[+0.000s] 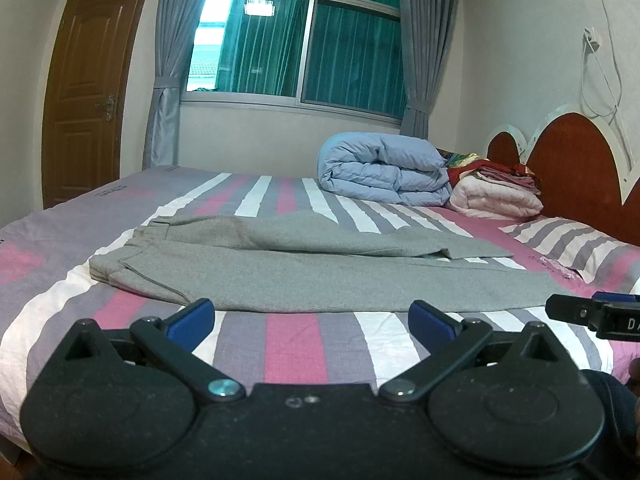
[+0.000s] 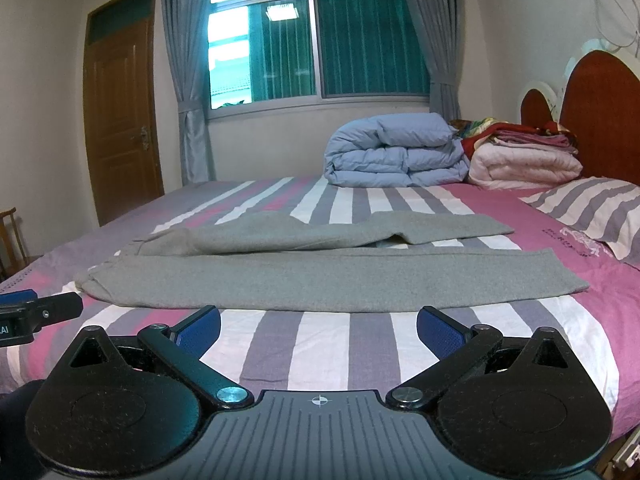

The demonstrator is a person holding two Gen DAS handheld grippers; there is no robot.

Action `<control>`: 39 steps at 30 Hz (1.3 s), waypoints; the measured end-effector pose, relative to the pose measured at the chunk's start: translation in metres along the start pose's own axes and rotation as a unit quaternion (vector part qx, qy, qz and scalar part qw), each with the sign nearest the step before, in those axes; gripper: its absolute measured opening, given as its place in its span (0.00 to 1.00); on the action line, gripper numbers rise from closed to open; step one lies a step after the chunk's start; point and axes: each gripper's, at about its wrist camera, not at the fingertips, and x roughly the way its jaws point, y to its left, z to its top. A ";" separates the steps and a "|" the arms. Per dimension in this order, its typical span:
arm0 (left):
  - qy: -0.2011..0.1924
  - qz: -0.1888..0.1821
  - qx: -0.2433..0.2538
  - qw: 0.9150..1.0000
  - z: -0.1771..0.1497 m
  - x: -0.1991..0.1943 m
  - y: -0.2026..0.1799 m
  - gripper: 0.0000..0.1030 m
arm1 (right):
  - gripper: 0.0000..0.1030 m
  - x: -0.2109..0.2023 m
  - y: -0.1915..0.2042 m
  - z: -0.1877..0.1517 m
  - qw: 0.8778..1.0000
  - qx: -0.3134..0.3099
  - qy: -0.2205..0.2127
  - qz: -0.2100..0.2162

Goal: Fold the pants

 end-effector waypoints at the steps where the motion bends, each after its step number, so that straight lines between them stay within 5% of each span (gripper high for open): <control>1: 0.000 0.000 0.000 1.000 -0.001 0.001 0.000 0.94 | 1.00 0.000 0.000 0.000 1.000 0.000 0.000 0.000; 39: 0.001 0.001 0.001 1.000 0.002 -0.002 -0.001 0.94 | 1.00 0.000 0.000 0.001 1.000 0.001 -0.001 -0.001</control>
